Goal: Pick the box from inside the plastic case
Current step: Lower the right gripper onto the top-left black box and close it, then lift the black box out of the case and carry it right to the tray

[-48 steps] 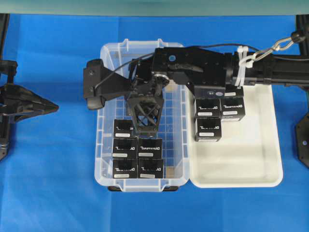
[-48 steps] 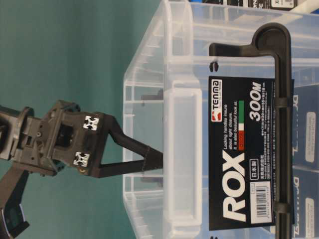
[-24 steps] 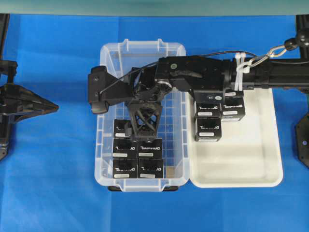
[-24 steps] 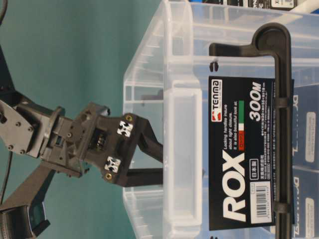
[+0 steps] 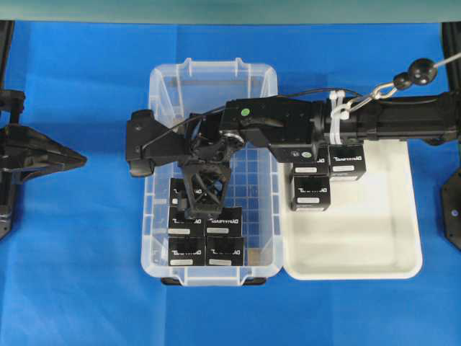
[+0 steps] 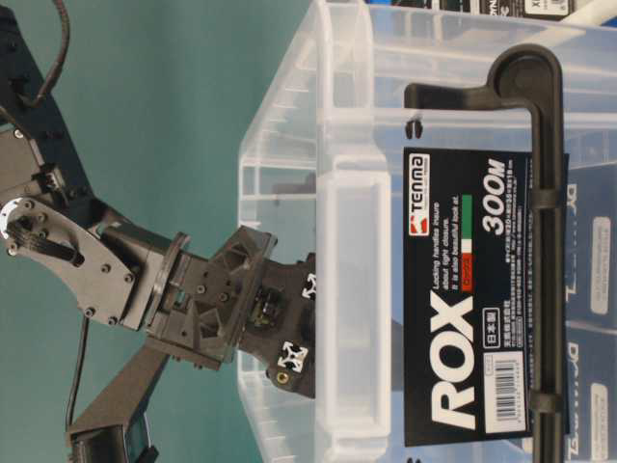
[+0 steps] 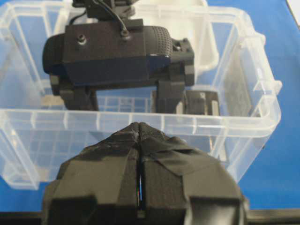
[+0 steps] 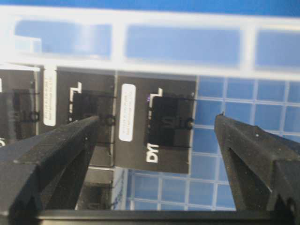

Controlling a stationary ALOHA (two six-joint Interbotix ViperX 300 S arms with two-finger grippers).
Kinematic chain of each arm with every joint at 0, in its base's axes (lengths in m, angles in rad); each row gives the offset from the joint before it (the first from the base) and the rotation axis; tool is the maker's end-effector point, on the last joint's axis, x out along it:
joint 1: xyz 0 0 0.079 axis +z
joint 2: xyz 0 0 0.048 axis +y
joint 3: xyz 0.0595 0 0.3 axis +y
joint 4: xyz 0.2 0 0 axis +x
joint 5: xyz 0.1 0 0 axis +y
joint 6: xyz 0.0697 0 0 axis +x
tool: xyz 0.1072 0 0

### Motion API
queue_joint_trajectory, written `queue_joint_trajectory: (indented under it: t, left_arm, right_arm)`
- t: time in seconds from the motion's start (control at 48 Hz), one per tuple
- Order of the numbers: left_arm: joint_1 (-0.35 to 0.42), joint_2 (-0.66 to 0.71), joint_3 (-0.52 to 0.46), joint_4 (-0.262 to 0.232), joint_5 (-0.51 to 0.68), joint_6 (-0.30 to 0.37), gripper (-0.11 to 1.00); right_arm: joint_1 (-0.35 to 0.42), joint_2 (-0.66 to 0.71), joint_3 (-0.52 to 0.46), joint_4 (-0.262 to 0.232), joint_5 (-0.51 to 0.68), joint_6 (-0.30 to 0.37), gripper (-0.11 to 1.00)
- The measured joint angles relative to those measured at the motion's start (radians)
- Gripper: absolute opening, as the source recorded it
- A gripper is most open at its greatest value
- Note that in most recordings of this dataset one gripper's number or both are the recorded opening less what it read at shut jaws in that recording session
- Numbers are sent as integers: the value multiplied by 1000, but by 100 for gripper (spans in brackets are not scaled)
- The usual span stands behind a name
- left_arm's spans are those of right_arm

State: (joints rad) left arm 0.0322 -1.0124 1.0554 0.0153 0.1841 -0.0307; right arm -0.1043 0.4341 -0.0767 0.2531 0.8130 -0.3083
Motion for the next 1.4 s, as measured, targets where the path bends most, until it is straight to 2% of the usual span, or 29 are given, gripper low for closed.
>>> queue_joint_trajectory:
  t: [0.583,0.896,1.208,1.312,1.396]
  left_arm:
    - [0,-5,0,0,0,0,-6]
    - [0,-8,-2,-2,0,-25,-6]
    - [0,-8,-2,-2,0,-26,-6]
    - [0,-8,-2,0,0,-26,-6]
    - [0,-8,-2,0,0,-28,-6]
  right_arm:
    - [-14,37,3,0,-15,-3,99]
    - [-60,41,46,0,-54,-15,99]
    - [-54,46,64,0,-83,-29,99]
    - [-54,46,64,0,-103,-29,97]
    - [-54,46,64,0,-109,-29,91]
